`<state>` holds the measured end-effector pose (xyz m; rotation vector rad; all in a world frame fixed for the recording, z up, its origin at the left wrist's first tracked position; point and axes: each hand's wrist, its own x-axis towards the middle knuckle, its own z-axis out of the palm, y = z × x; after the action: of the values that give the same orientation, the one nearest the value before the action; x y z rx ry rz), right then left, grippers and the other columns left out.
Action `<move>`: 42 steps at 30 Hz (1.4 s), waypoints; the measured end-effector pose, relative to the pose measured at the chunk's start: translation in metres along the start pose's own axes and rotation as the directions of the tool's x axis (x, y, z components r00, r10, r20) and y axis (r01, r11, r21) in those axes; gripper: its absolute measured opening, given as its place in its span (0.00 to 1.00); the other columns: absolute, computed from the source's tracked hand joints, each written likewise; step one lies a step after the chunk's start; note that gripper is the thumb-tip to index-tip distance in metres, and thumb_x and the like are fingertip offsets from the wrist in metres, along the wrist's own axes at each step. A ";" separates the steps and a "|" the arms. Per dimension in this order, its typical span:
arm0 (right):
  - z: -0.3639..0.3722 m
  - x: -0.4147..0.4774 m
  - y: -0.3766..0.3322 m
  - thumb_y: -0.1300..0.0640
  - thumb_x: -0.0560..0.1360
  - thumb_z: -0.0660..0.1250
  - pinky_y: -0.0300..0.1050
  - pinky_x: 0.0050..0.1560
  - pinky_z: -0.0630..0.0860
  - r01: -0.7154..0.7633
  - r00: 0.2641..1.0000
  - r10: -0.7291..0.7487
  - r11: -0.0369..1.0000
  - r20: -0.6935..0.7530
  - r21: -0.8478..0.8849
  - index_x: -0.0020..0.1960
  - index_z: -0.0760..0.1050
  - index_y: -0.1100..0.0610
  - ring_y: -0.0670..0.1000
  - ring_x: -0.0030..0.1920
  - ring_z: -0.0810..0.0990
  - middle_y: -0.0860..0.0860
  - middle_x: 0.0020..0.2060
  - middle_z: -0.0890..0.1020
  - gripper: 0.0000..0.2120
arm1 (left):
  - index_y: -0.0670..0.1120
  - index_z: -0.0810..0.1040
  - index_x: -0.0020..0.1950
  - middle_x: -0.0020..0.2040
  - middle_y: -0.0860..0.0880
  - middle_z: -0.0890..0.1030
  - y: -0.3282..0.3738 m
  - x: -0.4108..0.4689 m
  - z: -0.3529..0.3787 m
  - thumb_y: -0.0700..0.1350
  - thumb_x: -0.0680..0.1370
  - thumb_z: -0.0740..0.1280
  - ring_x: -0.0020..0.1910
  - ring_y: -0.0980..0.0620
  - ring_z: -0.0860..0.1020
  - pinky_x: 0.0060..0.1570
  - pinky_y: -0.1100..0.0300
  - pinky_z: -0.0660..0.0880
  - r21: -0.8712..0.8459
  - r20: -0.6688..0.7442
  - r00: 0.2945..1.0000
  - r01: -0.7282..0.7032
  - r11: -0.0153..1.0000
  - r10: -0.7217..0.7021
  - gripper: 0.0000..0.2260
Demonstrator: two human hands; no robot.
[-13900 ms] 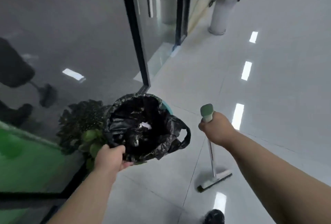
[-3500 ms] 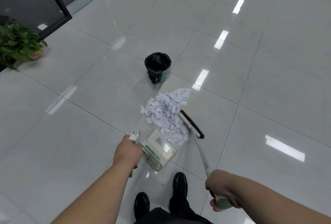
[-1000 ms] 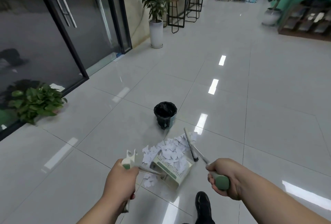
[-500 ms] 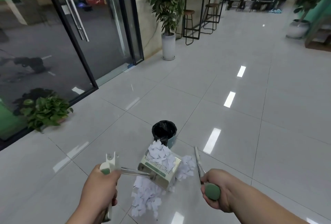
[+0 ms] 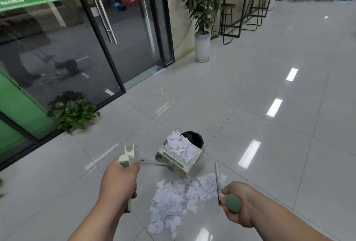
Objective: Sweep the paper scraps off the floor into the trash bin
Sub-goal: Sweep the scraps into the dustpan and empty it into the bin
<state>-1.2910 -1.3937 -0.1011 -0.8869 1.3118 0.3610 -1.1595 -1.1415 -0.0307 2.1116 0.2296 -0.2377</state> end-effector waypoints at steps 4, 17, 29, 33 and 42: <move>-0.005 0.000 -0.011 0.66 0.76 0.66 0.41 0.22 0.77 -0.028 1.000 0.028 0.999 0.000 0.025 0.50 0.73 0.60 0.51 0.19 0.76 0.56 0.28 0.78 0.05 | 0.46 0.74 0.43 0.31 0.44 0.73 0.014 0.014 0.020 0.42 0.78 0.65 0.25 0.44 0.71 0.27 0.55 0.73 0.062 -0.009 0.999 -0.051 0.997 0.051 0.05; -0.015 0.013 -0.046 0.67 0.78 0.63 0.41 0.22 0.76 -0.009 0.998 0.007 0.999 0.059 0.042 0.52 0.71 0.62 0.53 0.19 0.75 0.57 0.27 0.76 0.04 | 0.53 0.74 0.45 0.33 0.45 0.79 0.048 0.056 0.049 0.46 0.81 0.63 0.29 0.41 0.80 0.33 0.54 0.77 0.225 -0.003 0.988 -0.149 0.963 0.154 0.06; -0.019 0.034 -0.070 0.64 0.77 0.64 0.40 0.23 0.76 -0.045 0.999 0.044 0.998 0.028 0.037 0.54 0.73 0.60 0.52 0.20 0.76 0.57 0.28 0.77 0.06 | 0.53 0.76 0.61 0.39 0.52 0.79 0.051 0.087 0.094 0.42 0.80 0.60 0.37 0.53 0.76 0.33 0.59 0.68 0.362 0.114 0.967 -0.255 0.897 0.229 0.12; -0.021 0.034 -0.071 0.64 0.78 0.64 0.40 0.22 0.75 -0.057 0.998 0.056 0.998 0.018 0.038 0.53 0.73 0.61 0.52 0.19 0.75 0.57 0.28 0.77 0.04 | 0.54 0.74 0.69 0.39 0.54 0.78 0.044 0.092 0.109 0.43 0.81 0.60 0.37 0.55 0.75 0.33 0.59 0.69 0.378 0.157 0.957 -0.285 0.881 0.242 0.17; -0.025 0.040 -0.059 0.64 0.77 0.64 0.40 0.22 0.75 -0.095 0.995 0.096 0.993 -0.020 0.065 0.54 0.73 0.61 0.51 0.20 0.75 0.57 0.30 0.76 0.06 | 0.53 0.70 0.75 0.41 0.52 0.77 0.024 0.106 0.137 0.44 0.82 0.61 0.41 0.47 0.76 0.36 0.56 0.68 0.466 0.229 0.928 -0.371 0.803 0.295 0.20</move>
<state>-1.2570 -1.4597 -0.1176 -0.7782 1.3830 0.3821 -1.0618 -1.2638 -0.1095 2.5923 -0.3352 -0.2587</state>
